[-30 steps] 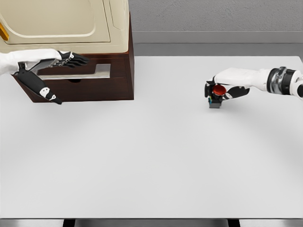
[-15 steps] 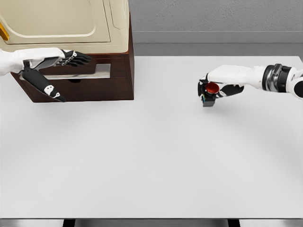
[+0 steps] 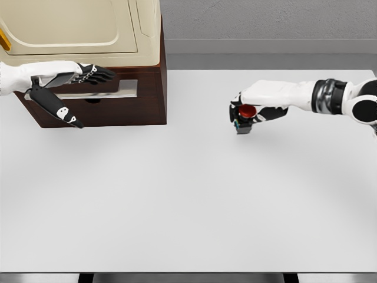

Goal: Open the cabinet drawer with left arm, and place a switch into the drawer with right arm

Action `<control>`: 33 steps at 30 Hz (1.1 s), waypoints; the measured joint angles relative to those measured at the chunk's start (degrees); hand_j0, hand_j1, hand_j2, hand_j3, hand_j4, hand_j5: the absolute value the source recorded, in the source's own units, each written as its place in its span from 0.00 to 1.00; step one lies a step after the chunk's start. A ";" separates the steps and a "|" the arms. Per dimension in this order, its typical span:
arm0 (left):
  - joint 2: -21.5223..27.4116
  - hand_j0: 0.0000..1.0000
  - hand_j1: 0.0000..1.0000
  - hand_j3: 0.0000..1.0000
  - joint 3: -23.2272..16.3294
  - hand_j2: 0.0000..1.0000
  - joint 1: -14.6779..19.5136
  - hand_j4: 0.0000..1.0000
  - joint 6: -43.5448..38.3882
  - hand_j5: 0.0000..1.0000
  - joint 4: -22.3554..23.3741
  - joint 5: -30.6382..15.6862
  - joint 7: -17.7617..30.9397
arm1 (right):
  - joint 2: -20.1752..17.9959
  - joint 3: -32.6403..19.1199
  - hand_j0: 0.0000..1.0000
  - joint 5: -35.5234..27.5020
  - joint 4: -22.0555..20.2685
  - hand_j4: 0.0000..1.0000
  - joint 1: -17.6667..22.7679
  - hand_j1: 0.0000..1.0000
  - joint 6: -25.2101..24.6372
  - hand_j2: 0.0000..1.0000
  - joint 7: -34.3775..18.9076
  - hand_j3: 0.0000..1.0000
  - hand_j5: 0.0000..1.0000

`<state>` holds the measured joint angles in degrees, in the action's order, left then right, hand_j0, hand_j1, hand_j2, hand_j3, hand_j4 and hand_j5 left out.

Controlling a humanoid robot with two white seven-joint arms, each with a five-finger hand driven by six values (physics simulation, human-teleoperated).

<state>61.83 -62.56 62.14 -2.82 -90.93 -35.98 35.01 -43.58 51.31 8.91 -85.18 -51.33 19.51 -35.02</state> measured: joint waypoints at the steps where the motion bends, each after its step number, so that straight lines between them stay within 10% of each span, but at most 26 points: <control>1: 0.00 1.00 1.00 1.00 0.00 1.00 -0.35 1.00 0.00 1.00 0.02 0.01 0.00 | 0.13 0.17 0.50 -0.01 -0.12 0.50 -0.09 0.50 0.00 0.50 0.00 0.50 0.50; 33: -2.00 1.00 1.00 1.00 0.88 1.00 -2.11 1.00 -0.08 1.00 1.33 0.62 0.00 | 5.35 3.13 0.50 -0.07 1.51 0.50 -3.78 0.50 -0.44 0.50 0.00 0.50 0.50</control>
<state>59.83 -61.68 60.03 -2.89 -89.61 -35.36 35.01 -38.23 54.43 8.84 -83.67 -55.11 19.07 -35.02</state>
